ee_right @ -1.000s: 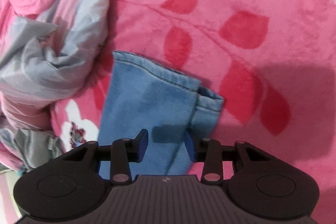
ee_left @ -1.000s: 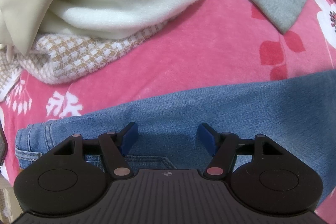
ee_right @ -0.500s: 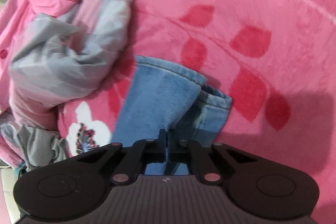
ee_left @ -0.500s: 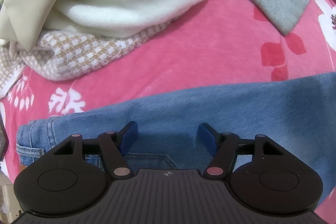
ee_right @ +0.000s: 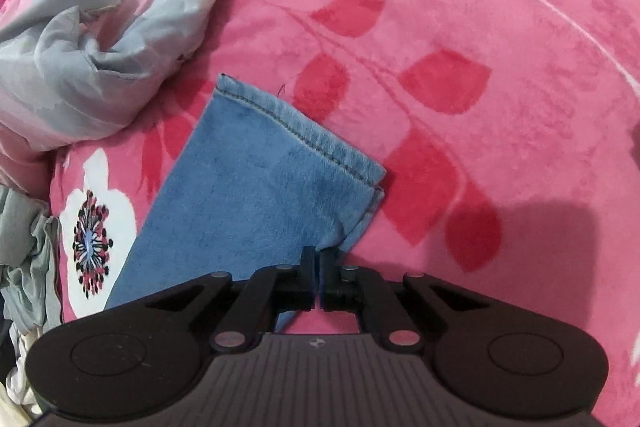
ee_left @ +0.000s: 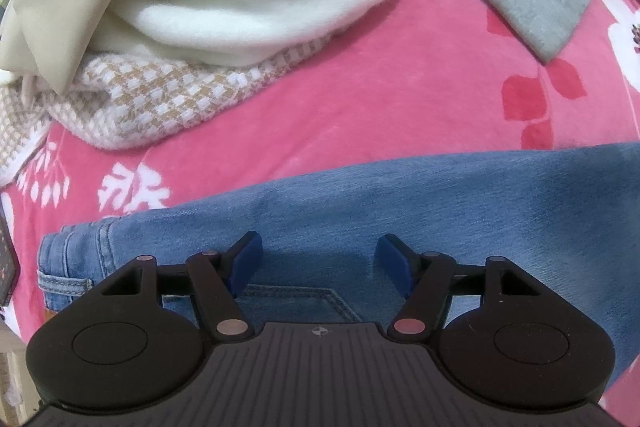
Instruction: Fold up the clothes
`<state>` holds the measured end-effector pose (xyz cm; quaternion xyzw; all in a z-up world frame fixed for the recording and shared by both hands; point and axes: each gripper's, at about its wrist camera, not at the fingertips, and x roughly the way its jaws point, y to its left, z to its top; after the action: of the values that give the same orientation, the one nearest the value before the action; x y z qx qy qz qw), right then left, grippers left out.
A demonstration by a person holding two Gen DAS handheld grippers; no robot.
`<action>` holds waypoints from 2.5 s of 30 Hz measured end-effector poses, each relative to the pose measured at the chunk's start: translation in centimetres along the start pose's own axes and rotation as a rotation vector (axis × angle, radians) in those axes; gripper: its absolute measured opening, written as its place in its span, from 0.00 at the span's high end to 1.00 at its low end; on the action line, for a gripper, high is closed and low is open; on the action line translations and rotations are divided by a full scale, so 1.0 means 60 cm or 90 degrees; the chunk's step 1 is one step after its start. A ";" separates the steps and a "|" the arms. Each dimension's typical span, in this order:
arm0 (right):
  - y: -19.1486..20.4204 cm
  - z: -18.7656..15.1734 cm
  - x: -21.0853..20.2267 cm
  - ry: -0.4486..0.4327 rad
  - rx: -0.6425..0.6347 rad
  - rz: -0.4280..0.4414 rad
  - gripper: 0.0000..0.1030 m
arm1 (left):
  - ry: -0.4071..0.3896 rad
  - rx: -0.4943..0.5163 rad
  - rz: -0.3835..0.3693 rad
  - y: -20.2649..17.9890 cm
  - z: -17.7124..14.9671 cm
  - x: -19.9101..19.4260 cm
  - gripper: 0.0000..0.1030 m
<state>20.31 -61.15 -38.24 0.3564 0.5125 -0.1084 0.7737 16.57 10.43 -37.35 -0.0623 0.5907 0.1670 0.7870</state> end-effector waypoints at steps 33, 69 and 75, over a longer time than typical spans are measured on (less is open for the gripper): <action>0.246 -0.346 0.098 0.288 -0.024 0.275 0.89 | -0.041 -0.001 -0.035 0.013 -0.018 0.003 0.34; 0.217 -0.373 0.100 0.240 0.172 0.300 0.65 | -0.043 0.012 -0.050 0.020 -0.017 0.004 0.31; 0.227 -0.370 0.095 0.231 0.142 0.309 0.98 | -0.041 0.014 -0.051 0.020 -0.016 0.003 0.31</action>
<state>14.26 -35.46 -42.08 0.5643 0.5271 0.0887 0.6291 15.37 11.30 -37.68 -0.0721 0.5640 0.1311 0.8121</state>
